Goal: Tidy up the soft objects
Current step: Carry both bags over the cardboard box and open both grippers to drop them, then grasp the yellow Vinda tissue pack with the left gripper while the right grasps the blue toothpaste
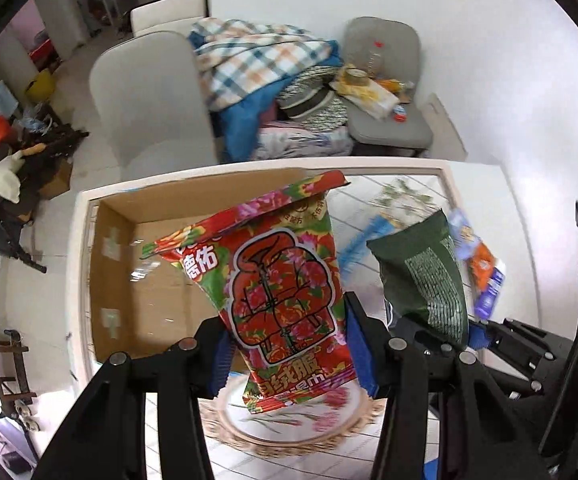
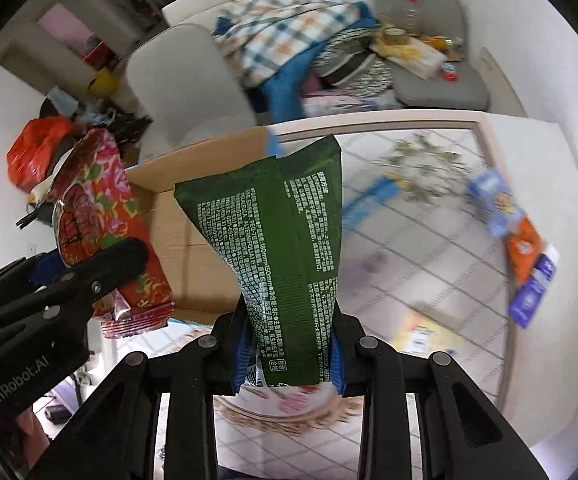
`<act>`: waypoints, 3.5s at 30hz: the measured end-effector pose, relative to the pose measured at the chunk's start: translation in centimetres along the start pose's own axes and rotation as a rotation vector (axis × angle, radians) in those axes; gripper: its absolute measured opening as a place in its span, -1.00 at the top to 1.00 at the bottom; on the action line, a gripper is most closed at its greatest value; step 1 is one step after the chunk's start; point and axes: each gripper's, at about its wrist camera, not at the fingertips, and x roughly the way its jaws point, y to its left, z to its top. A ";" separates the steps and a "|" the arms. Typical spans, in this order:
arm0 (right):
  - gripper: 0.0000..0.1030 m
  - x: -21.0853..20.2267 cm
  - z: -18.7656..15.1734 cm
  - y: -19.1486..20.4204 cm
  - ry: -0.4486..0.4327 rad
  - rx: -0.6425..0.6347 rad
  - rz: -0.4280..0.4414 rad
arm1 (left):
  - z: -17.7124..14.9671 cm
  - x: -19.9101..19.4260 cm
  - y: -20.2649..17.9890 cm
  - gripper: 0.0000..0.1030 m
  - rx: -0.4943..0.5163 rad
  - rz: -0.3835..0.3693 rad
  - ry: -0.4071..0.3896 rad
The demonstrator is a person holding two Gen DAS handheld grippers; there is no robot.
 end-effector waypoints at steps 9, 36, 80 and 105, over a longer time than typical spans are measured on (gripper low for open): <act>0.36 9.7 4.4 9.4 0.074 0.020 -0.023 | 3.3 8.3 9.7 0.10 -0.049 -0.068 0.166; -0.26 26.0 8.3 10.0 0.186 0.076 -0.139 | 5.8 19.6 14.3 -0.40 -0.026 -0.080 0.376; -0.98 -0.2 -6.5 9.7 -0.041 -0.042 -0.064 | -7.0 -5.2 6.3 -0.95 0.010 0.055 -0.013; -0.98 3.4 -11.2 -35.8 0.251 0.463 -0.244 | -17.1 22.6 -32.2 -0.95 1.295 0.122 0.360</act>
